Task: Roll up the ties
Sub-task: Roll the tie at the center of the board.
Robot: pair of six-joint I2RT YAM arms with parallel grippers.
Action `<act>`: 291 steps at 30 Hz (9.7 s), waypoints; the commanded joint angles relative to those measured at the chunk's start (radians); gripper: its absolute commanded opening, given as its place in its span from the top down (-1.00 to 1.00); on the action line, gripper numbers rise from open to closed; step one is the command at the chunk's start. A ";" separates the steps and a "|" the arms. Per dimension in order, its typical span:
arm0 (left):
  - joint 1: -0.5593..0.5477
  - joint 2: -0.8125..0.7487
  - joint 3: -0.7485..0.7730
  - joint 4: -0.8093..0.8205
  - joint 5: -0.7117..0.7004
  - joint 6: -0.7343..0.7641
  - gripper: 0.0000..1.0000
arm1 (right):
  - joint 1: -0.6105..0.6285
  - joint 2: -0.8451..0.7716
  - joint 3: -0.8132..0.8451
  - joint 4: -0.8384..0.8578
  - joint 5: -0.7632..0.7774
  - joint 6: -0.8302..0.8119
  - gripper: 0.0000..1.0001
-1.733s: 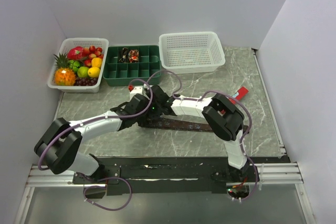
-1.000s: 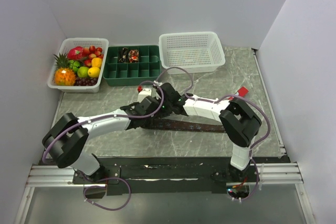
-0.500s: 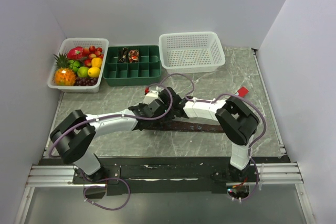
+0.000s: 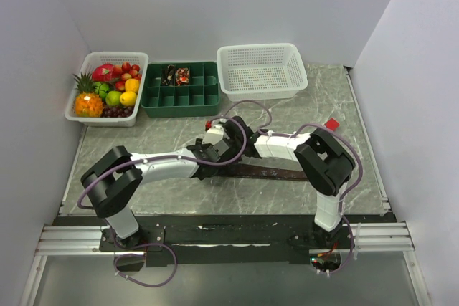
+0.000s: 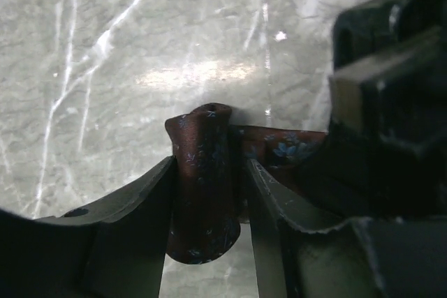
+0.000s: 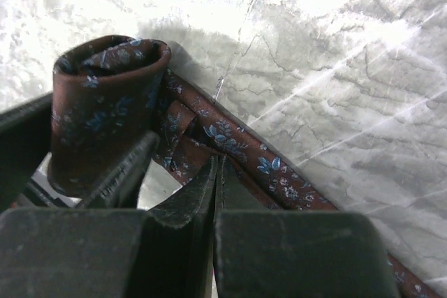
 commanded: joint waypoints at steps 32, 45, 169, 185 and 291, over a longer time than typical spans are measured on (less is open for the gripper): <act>0.040 -0.172 -0.241 0.485 0.274 -0.120 0.07 | -0.163 -0.130 -0.204 0.372 -0.388 0.033 1.00; 0.051 -0.169 -0.265 0.520 0.302 -0.128 0.11 | -0.145 -0.050 -0.164 0.391 -0.437 0.042 1.00; 0.367 -0.622 -0.756 0.804 0.649 -0.329 -0.13 | 0.036 0.063 0.092 -0.092 0.062 -0.084 1.00; 0.368 -0.415 -0.750 0.939 0.699 -0.335 -0.10 | 0.041 0.086 0.132 -0.109 0.039 -0.073 1.00; 0.242 -0.435 -0.488 0.637 0.695 -0.016 0.22 | 0.092 -0.082 -0.011 0.149 -0.015 -0.010 1.00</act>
